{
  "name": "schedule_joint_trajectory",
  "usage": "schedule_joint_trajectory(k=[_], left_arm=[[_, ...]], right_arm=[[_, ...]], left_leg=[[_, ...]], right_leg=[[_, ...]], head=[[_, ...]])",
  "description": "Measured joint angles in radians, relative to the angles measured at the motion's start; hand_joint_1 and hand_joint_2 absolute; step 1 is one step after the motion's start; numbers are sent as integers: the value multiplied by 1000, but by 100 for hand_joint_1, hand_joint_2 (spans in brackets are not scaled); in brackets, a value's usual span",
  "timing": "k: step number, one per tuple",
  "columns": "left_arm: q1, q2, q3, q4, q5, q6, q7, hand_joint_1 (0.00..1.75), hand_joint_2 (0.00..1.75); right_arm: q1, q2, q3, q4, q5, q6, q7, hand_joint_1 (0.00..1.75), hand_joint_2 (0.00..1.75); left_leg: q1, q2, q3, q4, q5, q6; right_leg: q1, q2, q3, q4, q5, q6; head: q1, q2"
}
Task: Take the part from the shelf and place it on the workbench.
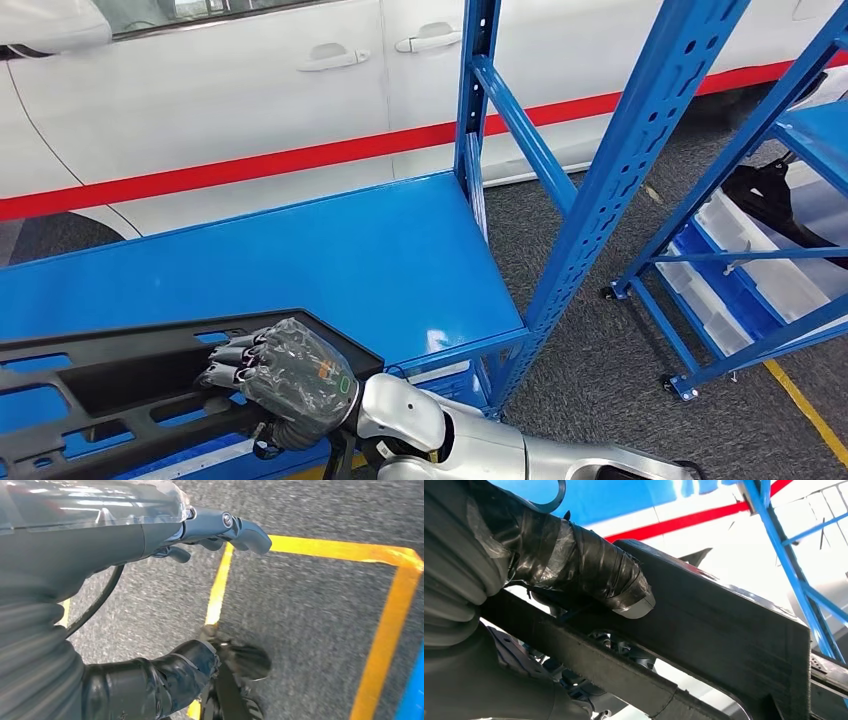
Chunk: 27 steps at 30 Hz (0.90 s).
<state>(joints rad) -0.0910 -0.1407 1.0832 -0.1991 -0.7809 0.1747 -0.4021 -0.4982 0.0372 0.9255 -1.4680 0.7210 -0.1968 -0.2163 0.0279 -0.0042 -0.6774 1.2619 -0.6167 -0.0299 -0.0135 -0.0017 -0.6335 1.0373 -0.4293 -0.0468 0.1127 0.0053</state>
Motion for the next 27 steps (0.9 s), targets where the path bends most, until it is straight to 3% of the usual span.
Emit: schedule_joint_trajectory(k=[1, 2, 4, 6, 8, 10, 11, 12, 13, 15, 16, 17, 18, 19, 21, 22, 23, 25, 26, 27], left_arm=[[0, 0, 0, 0, 0, 0, 0, 0, 175], [0, 0, 0, 0, 0, 0, 1, 0, 175], [0, 0, 0, 0, 0, 0, 1, 0, 175], [-4, 1, 0, 0, 0, 1, 1, 0, 175], [-4, 2, 1, 0, 0, 2, 1, 0, 175], [-4, 2, 1, 0, 0, 3, 1, 0, 175], [-5, 2, 2, 0, 0, 3, 1, 0, 175], [-5, 2, 2, 0, 0, 4, 1, 0, 175], [-5, 2, 2, 0, 0, 5, 1, 0, 175], [-4, 3, 3, 0, 1, 10, 3, 0, 175], [-4, 3, 4, 0, 2, 14, 3, 0, 175], [-3, 4, 5, 0, 3, 18, 4, 0, 175], [-3, 5, 6, 0, 3, 21, 5, 0, 175], [-3, 5, 6, 0, 3, 23, 6, 0, 175], [-3, 4, 7, 0, 2, 25, 7, 0, 175], [-2, 3, 7, 0, 1, 26, 8, 0, 175], [-2, 2, 7, 0, 0, 27, 8, 0, 175], [-1, 3, 8, 0, -2, 30, 10, 0, 175], [-1, 4, 9, 0, -3, 31, 10, 0, 175], [0, 5, 10, 0, -4, 32, 11, 0, 175]], right_arm=[[2, 0, 0, 3, 0, 0, 0, 175, 175], [3, 0, 0, 5, 0, 0, 0, 175, 175], [4, 0, 0, 6, 0, 0, 0, 175, 175], [5, 1, 0, 7, -1, 0, 0, 175, 175], [7, 2, -1, 7, -3, 0, -1, 175, 175], [11, 2, -1, 8, -7, 0, -5, 175, 175], [13, 3, -2, 8, -9, -1, -7, 175, 175], [15, 2, -3, 8, -9, -1, -9, 175, 175], [18, 2, -4, 9, -8, -2, -11, 175, 175], [24, 2, -4, 11, -4, -5, -13, 175, 175], [29, 2, -4, 13, -2, -8, -13, 175, 175], [35, 2, -4, 14, 0, -12, -14, 175, 175], [40, 2, -4, 15, 0, -17, -16, 175, 175], [44, 2, -3, 15, 0, -22, -18, 175, 175], [48, 3, -4, 15, 0, -33, -21, 175, 175], [50, 3, -4, 15, 0, -38, -23, 175, 175], [51, 3, -4, 15, 1, -41, -24, 175, 175], [55, 3, -4, 15, 0, -45, -25, 175, 175], [58, 3, -4, 15, 0, -47, -26, 175, 175], [62, 4, -4, 15, -2, -49, -28, 175, 175]], left_leg=[[0, 0, 4, 27, -5, 0], [0, 0, 23, 20, 11, 1], [0, 0, 107, -80, 62, 5], [-5, 0, 194, -208, 72, 12], [-11, -2, 220, -261, 65, 22], [-11, 0, 206, -265, 84, 36], [-9, 3, 198, -268, 96, 45], [-7, 6, 188, -271, 110, 53], [-7, 9, 176, -271, 123, 60], [-10, 11, 144, -267, 147, 65], [-11, 12, 126, -265, 158, 65], [-12, 12, 109, -262, 169, 64], [-13, 12, 93, -258, 178, 63], [-14, 11, 78, -254, 187, 61], [-17, 10, 59, -245, 201, 53], [-17, 9, 55, -243, 207, 48], [-16, 10, 53, -244, 214, 41], [-14, 9, 51, -246, 225, 28], [-13, 8, 44, -239, 213, 23], [-12, 6, 35, -217, 182, 19]], right_leg=[[1, -1, -13, 1, 9, 0], [2, -1, -26, 3, 18, 2], [3, -1, -50, 8, 36, 7], [5, -2, -63, 12, 52, 17], [5, -3, -64, 8, 69, 29], [4, -1, -64, 2, 81, 42], [4, 1, -70, 12, 65, 47], [3, 3, -81, 41, 28, 50], [1, 3, -97, 93, -27, 52], [1, 3, -124, 225, -118, 55], [1, 3, -126, 273, -131, 56], [1, 3, -112, 290, -121, 55], [1, 3, -81, 271, -98, 53], [2, 3, -30, 217, -76, 47], [8, 3, 80, 71, -78, 33], [12, 3, 115, 19, -87, 28], [16, 2, 129, -8, -95, 25], [16, 0, 121, -21, -78, 19], [13, -2, 114, -28, -68, 12], [9, -4, 104, -34, -54, 5]], head=[[0, 0], [0, 0], [0, 0], [0, 0], [0, 0], [0, 0], [0, 0], [0, 0], [0, 0], [0, 0], [0, 0], [0, 0], [0, 0], [0, 0], [-1, 0], [0, 0], [0, 0], [0, 0], [-1, 0], [-1, 0]])
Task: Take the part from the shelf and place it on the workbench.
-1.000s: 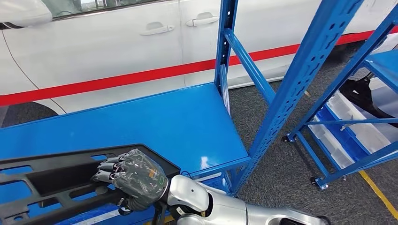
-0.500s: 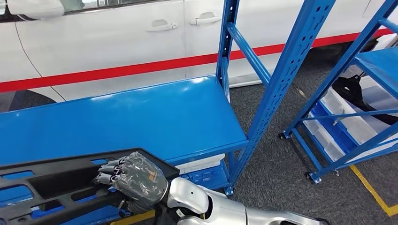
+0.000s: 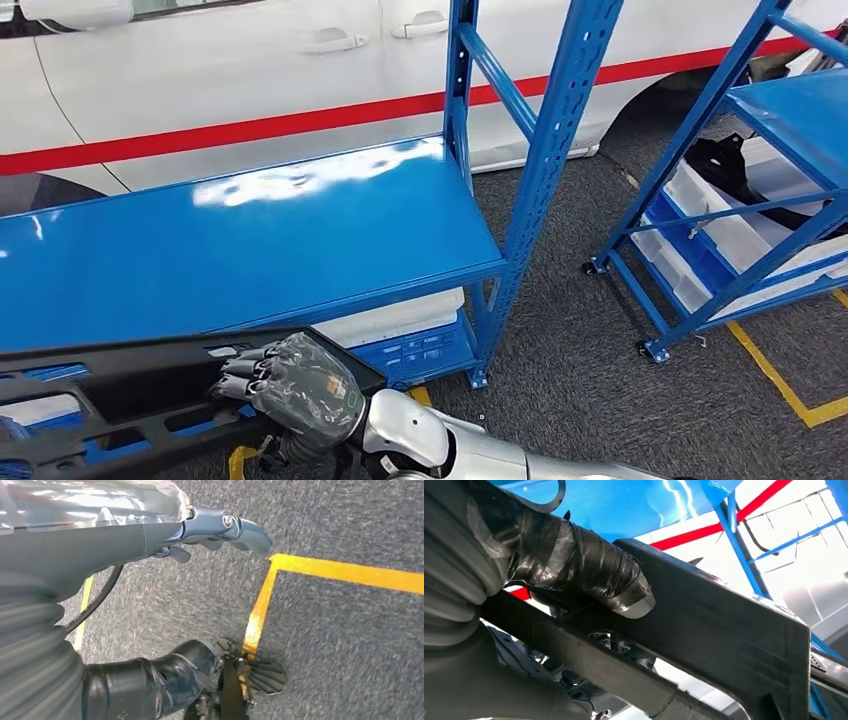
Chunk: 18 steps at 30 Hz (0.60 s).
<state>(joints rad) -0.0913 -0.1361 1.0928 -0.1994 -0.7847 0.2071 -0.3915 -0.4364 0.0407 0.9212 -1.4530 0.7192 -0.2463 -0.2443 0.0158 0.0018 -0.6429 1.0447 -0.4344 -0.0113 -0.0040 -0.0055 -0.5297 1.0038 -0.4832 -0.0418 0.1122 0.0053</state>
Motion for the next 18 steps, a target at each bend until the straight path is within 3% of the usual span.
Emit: schedule_joint_trajectory(k=[3, 4, 5, 6, 8, 10, 11, 13, 14, 15, 18], left_arm=[[0, 1, 2, 0, -2, 2, 3, 0, 175], [0, 2, 3, 0, -3, 2, 4, 0, 175], [0, 3, 3, 0, -3, 2, 4, 0, 175], [0, 4, 4, 0, -4, 2, 5, 0, 175], [-1, 7, 5, 0, -4, 2, 5, 0, 175], [-3, 8, 5, 0, -4, 2, 5, 0, 175], [-3, 8, 6, 0, -4, 1, 5, 0, 175], [-3, 8, 7, 0, -3, -1, 7, 0, 175], [-3, 8, 8, 0, -3, -3, 7, 0, 175], [-3, 7, 9, 0, -3, -5, 8, 0, 175], [-3, 6, 10, 0, -4, -9, 9, 0, 175]], right_arm=[[16, 1, -1, 0, -4, -8, -5, 175, 175], [22, 1, -1, 1, -5, -10, -6, 175, 175], [28, 1, -2, 2, -5, -10, -6, 175, 175], [33, 0, -2, 4, -5, -10, -7, 175, 175], [38, 0, -3, 5, -6, -11, -8, 175, 175], [40, 0, -6, 6, -8, -14, -10, 175, 175], [42, 0, -8, 6, -11, -17, -12, 175, 175], [51, -1, -13, 6, -18, -26, -19, 175, 175], [57, -2, -17, 6, -21, -32, -22, 175, 175], [62, -3, -22, 6, -23, -37, -25, 175, 175], [72, -9, -41, 6, -31, -45, -32, 175, 175]], left_leg=[[4, -2, -43, 160, -141, -11], [5, -2, -49, 212, -158, -14], [6, -2, -43, 241, -151, -18], [7, -1, -22, 238, -125, -21], [12, -1, 67, 139, -80, -25], [10, -4, 159, 6, -94, -19], [7, -6, 181, -31, -109, -12], [4, -6, 177, -44, -105, 7], [4, -3, 170, -45, -95, 16], [6, 1, 159, -46, -83, 26], [4, 8, 117, -46, -44, 44]], right_leg=[[-2, -4, -43, -4, 38, -11], [-1, -5, -59, -2, 50, -10], [-2, -6, -76, 1, 62, -8], [-3, -7, -93, 5, 73, -5], [-5, -7, -128, 19, 92, 5], [-4, -7, -148, 34, 105, 17], [-3, -8, -152, 37, 113, 23], [-2, -9, -153, 34, 131, 36], [-4, -7, -158, 38, 124, 41], [-6, -4, -166, 55, 99, 46], [-9, 1, -206, 213, -54, 54]], head=[[0, 0], [0, 0], [0, 0], [0, 0], [-1, 0], [0, 0], [0, 0], [0, 0], [0, 0], [0, 0], [1, 0]])
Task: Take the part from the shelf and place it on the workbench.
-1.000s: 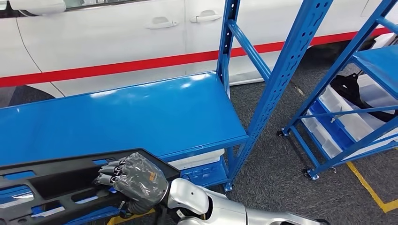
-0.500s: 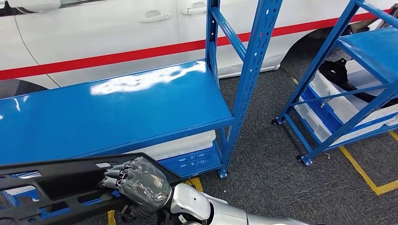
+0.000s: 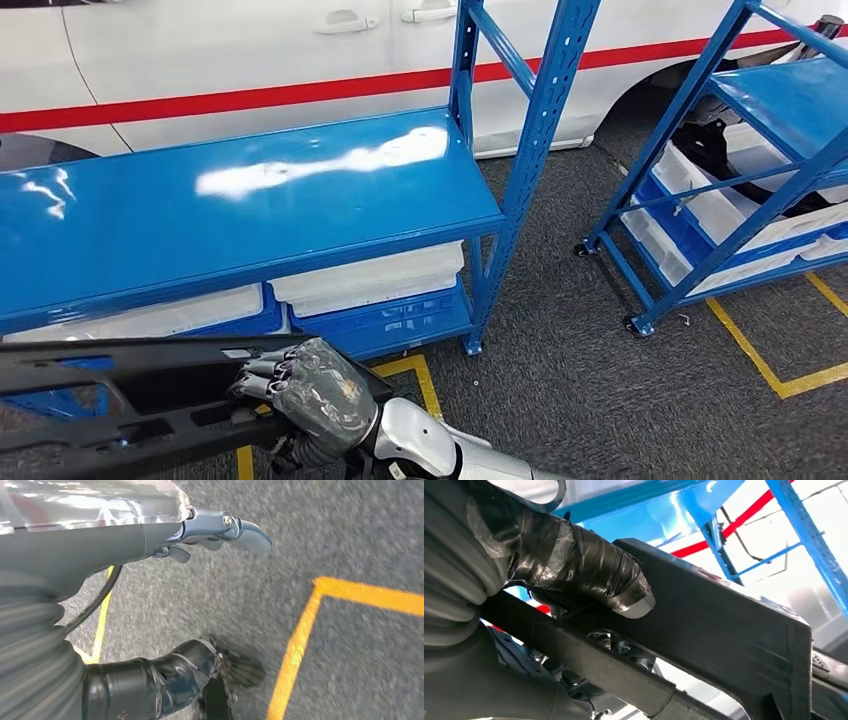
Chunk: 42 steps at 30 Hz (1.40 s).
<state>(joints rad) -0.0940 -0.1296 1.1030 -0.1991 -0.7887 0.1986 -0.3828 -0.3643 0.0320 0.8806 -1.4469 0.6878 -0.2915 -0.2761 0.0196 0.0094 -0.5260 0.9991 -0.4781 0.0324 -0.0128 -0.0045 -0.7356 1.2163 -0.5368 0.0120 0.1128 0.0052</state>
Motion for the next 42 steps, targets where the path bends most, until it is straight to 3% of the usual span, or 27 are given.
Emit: schedule_joint_trajectory(k=[1, 2, 3, 5, 7, 9, 11, 12, 14, 16, 17, 18, 20, 22, 23, 24, 26, 27, 28, 30, 31, 32, 34, 36, 38, 40, 42], left_arm=[[0, 0, 1, 0, 0, 0, 0, 0, 175], [0, 0, 1, 0, 0, 0, 0, 0, 175], [0, 0, 2, 0, 0, 0, 0, 0, 175], [0, 0, 4, 0, 0, 2, 1, 0, 175], [0, -2, 5, 0, 1, 7, 4, 0, 175], [1, -3, 6, 0, 1, 10, 7, 0, 175], [2, -3, 7, 0, 2, 12, 9, 0, 175], [2, -2, 8, 0, 2, 13, 10, 0, 175], [2, -2, 9, 0, 2, 14, 12, 0, 175], [2, -2, 9, 0, 2, 14, 14, 0, 175], [2, -2, 9, 0, 1, 14, 14, 0, 175], [2, -2, 9, 0, 1, 14, 14, 0, 175], [1, -1, 9, 0, 1, 14, 14, 0, 175], [0, 0, 10, 0, 1, 13, 14, 0, 175], [-1, 0, 10, 0, 0, 13, 14, 0, 175], [-1, 0, 10, 0, 0, 13, 13, 0, 175], [-1, 0, 10, 0, -2, 14, 12, 0, 175], [-2, -1, 10, 0, -3, 13, 12, 0, 175], [-3, -1, 10, 0, -3, 13, 11, 0, 175], [-3, -1, 10, 0, -4, 13, 11, 0, 175], [-3, -1, 10, 0, -4, 13, 10, 0, 175], [-3, 0, 10, 0, -4, 13, 10, 0, 175], [-3, 0, 10, 0, -4, 10, 8, 0, 175], [-3, 0, 10, 0, -4, 8, 6, 0, 175], [-3, -2, 10, 0, -5, 5, 5, 0, 175], [-3, -2, 11, 0, -5, 4, 3, 0, 175], [-1, -2, 11, 0, -6, 4, 3, 0, 175]], right_arm=[[3, -2, -5, 0, -3, 0, -2, 175, 175], [6, -4, -11, 0, -5, -1, -4, 175, 175], [9, -5, -16, 0, -6, -1, -6, 175, 175], [13, -6, -23, -3, -5, 0, -9, 175, 175], [14, -6, -27, -10, -3, 0, -12, 175, 175], [16, -6, -29, -17, -1, -1, -16, 175, 175], [20, -6, -29, -17, 1, -1, -17, 175, 175], [22, -5, -29, -17, 2, -1, -18, 175, 175], [25, -4, -29, -17, 7, -1, -19, 175, 175], [28, -3, -29, -16, 12, -1, -20, 175, 175], [30, -3, -29, -16, 14, -1, -21, 175, 175], [32, -3, -29, -15, 14, -1, -22, 175, 175], [33, -3, -29, -15, 14, -1, -23, 175, 175], [33, -3, -29, -15, 14, -2, -23, 175, 175], [34, -3, -29, -16, 15, -2, -24, 175, 175], [34, -2, -29, -16, 15, -4, -25, 175, 175], [35, -3, -29, -16, 16, -8, -26, 175, 175], [36, -3, -29, -16, 17, -10, -26, 175, 175], [37, -4, -30, -16, 18, -12, -26, 175, 175], [39, -4, -30, -16, 22, -15, -26, 175, 175], [40, -5, -31, -16, 25, -16, -26, 175, 175], [41, -5, -31, -15, 27, -17, -26, 175, 175], [41, -4, -32, -15, 30, -17, -25, 175, 175], [34, 1, -32, -12, 31, -17, -21, 175, 175], [22, 13, -32, -8, 31, -17, -17, 175, 175], [10, 25, -33, -3, 31, -18, -15, 175, 175], [3, 32, -33, 3, 31, -19, -14, 175, 175]], left_leg=[[-2, 1, -17, 2, 13, 1], [-3, 1, -35, 5, 24, 1], [-5, 1, -53, 9, 35, 0], [-7, 1, -85, 19, 53, -4], [-10, 0, -103, 25, 69, -12], [-8, 0, -106, 21, 87, -25], [-6, -1, -110, 17, 95, -38], [-5, -3, -117, 28, 75, -44], [-1, -5, -142, 103, -19, -53], [1, -5, -168, 227, -103, -62], [1, -5, -169, 273, -109, -66], [2, -5, -156, 290, -92, -68], [4, -5, -79, 220, -36, -72], [1, -7, 20, 83, -41, -67], [-1, -9, 48, 34, -56, -61], [-5, -11, 57, 10, -67, -52], [-4, -10, 43, 6, -53, -32], [-3, -7, 34, 5, -41, -23], [-1, -4, 21, 4, -27, -14], [-2, 1, -9, 4, 0, -4], [-2, 2, -25, 5, 14, -3], [-3, 2, -43, 7, 28, -3], [-5, 2, -80, 12, 53, -6], [-6, 1, -111, 18, 74, -13], [-6, 1, -124, 19, 94, -23], [-3, 1, -127, 10, 116, -37], [1, -1, -134, 9, 114, -49]], right_leg=[[0, 0, -7, 59, -27, 2], [0, 0, -3, 97, -29, 2], [0, 0, 16, 102, -10, 0], [2, 1, 106, 12, 32, -11], [8, 2, 207, -128, 22, -23], [15, 2, 241, -193, 9, -30], [14, 0, 228, -204, 31, -40], [11, -2, 218, -210, 45, -48], [8, -6, 191, -215, 72, -61], [9, -7, 158, -213, 99, -64], [9, -7, 139, -210, 113, -62], [9, -8, 119, -206, 126, -59], [6, -9, 79, -192, 147, -52], [7, -8, 51, -177, 164, -41], [8, -9, 44, -173, 172, -35], [9, -9, 42, -173, 182, -28], [8, -9, 40, -176, 196, -17], [7, -6, 33, -167, 179, -11], [5, -4, 24, -141, 141, -7], [2, 0, -2, -33, 24, 1], [2, 0, -11, 31, -18, 3], [1, 0, -12, 83, -34, 5], [0, 0, 29, 101, 1, 3], [3, 2, 134, -10, 31, -9], [10, 4, 230, -148, 10, -21], [18, 3, 255, -204, 1, -28], [14, -1, 240, -213, 25, -41]], head=[[0, 0], [0, 0], [0, 0], [0, 0], [0, 0], [0, 0], [0, 0], [-1, 0], [-1, 0], [-1, 0], [-1, 0], [-1, 0], [-1, 0], [-1, 0], [-1, 0], [0, 0], [0, 0], [0, 0], [0, 0], [0, 0], [0, 0], [0, 0], [0, 0], [0, 0], [0, 0], [0, 0], [0, 0]])
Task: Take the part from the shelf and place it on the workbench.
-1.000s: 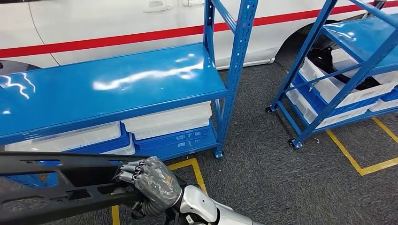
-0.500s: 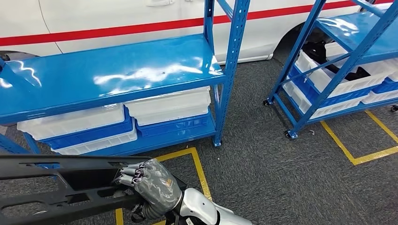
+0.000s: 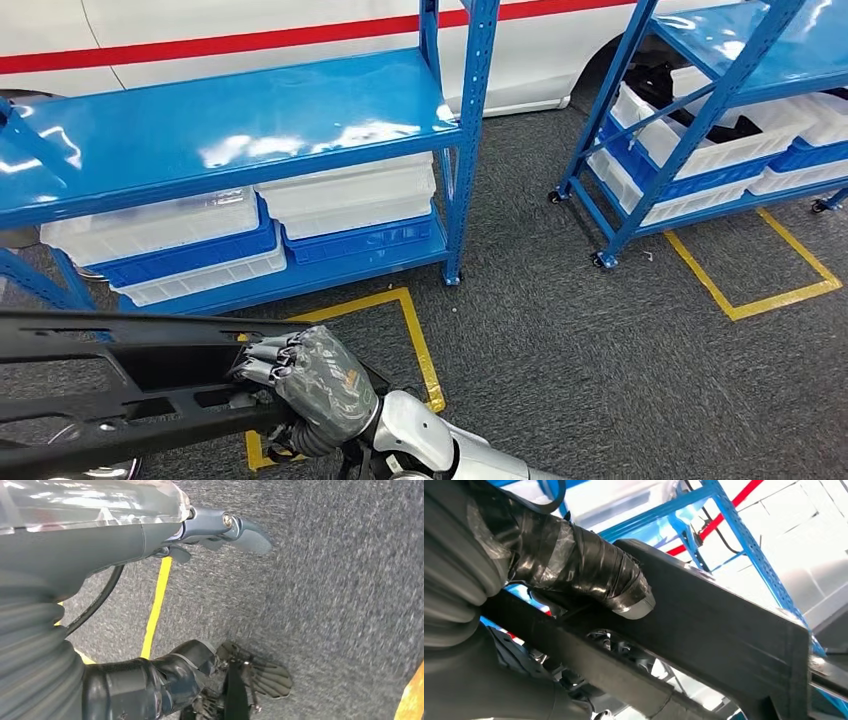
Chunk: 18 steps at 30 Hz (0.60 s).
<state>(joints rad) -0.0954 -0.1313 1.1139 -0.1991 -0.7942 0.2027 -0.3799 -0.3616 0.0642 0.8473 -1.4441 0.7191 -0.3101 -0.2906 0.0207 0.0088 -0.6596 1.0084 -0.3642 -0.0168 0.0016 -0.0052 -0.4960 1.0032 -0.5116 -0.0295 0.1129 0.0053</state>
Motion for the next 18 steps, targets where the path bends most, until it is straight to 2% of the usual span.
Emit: schedule_joint_trajectory(k=[1, 3, 4, 5, 6, 7, 8, 9, 10, 11, 12, 13, 15, 16, 18], left_arm=[[1, 0, 0, 0, 0, 0, 0, 0, 175], [2, 0, 0, 0, 0, 0, 0, 0, 175], [2, 0, 0, 0, -1, 0, 0, 0, 175], [2, 0, 0, 0, -1, 1, 0, 0, 175], [2, 1, 0, 0, -1, 2, 0, 0, 175], [2, 2, 0, 0, -2, 2, -2, 0, 175], [2, 2, 0, 0, -2, 2, -4, 0, 175], [2, 3, 0, 0, -2, 2, -6, 0, 175], [1, 3, 0, 0, -1, 1, -8, 0, 175], [1, 3, 0, 0, -1, 0, -8, 0, 175], [1, 3, 0, 0, -2, 0, -7, 0, 175], [2, 3, 0, 0, -2, 0, -6, 0, 175], [3, 2, 0, 0, -2, 0, -4, 0, 175], [3, 2, 0, 0, -2, 0, -3, 0, 175], [3, 1, 0, 0, -2, 1, -3, 0, 175]], right_arm=[[-2, 4, 0, 3, 0, 0, 0, 175, 175], [-4, 10, 0, 9, 0, 0, 1, 175, 175], [-4, 12, 0, 11, 0, 0, 2, 175, 175], [-3, 12, 0, 14, 0, 0, 3, 175, 175], [-3, 12, 0, 17, 1, 0, 4, 175, 175], [-2, 12, 0, 18, 1, 0, 5, 175, 175], [-2, 12, 0, 19, 1, -1, 6, 175, 175], [-2, 12, 0, 20, 1, -2, 7, 175, 175], [-1, 12, 0, 20, 1, -2, 8, 175, 175], [-1, 11, -1, 19, 1, -3, 9, 175, 175], [0, 11, -1, 19, 2, -3, 9, 175, 175], [1, 10, -1, 19, 2, -4, 9, 175, 175], [3, 10, -2, 19, 2, -5, 9, 175, 175], [3, 9, -2, 19, 3, -6, 9, 175, 175], [6, 8, -2, 19, 4, -8, 9, 175, 175]], left_leg=[[0, -2, -9, 19, -29, -4], [2, -4, -39, 117, -131, -12], [2, -4, -52, 183, -175, -16], [3, -4, -59, 241, -196, -20], [3, -4, -55, 276, -192, -23], [3, -4, -35, 279, -168, -26], [4, -4, 2, 246, -137, -27], [6, -4, 51, 185, -123, -29], [5, -4, 105, 110, -127, -27], [4, -6, 147, 49, -142, -22], [2, -7, 171, 8, -161, -17], [-1, -9, 180, -9, -168, -9], [1, -6, 174, -11, -161, 9], [2, -4, 171, -12, -154, 19], [2, 0, 162, -13, -143, 34]], right_leg=[[-3, -2, -11, -4, 14, -9], [-5, -6, -39, -7, 40, -21], [-3, -6, -54, -6, 53, -22], [-3, -7, -71, -4, 65, -21], [-3, -9, -88, 0, 76, -19], [-3, -9, -106, 5, 85, -16], [-5, -9, -125, 11, 94, -12], [-6, -9, -142, 19, 100, -7], [-5, -9, -156, 27, 105, -1], [-3, -9, -164, 34, 111, 4], [-1, -10, -168, 38, 116, 10], [1, -11, -169, 39, 121, 14], [0, -9, -174, 46, 120, 24], [-2, -6, -183, 66, 103, 29], [-5, -1, -223, 166, 34, 38]], head=[[0, 0], [0, 0], [0, 0], [0, 0], [0, 0], [0, 0], [0, 0], [0, 0], [0, 0], [0, 0], [0, 0], [0, 0], [0, 0], [0, 0], [1, 0]])
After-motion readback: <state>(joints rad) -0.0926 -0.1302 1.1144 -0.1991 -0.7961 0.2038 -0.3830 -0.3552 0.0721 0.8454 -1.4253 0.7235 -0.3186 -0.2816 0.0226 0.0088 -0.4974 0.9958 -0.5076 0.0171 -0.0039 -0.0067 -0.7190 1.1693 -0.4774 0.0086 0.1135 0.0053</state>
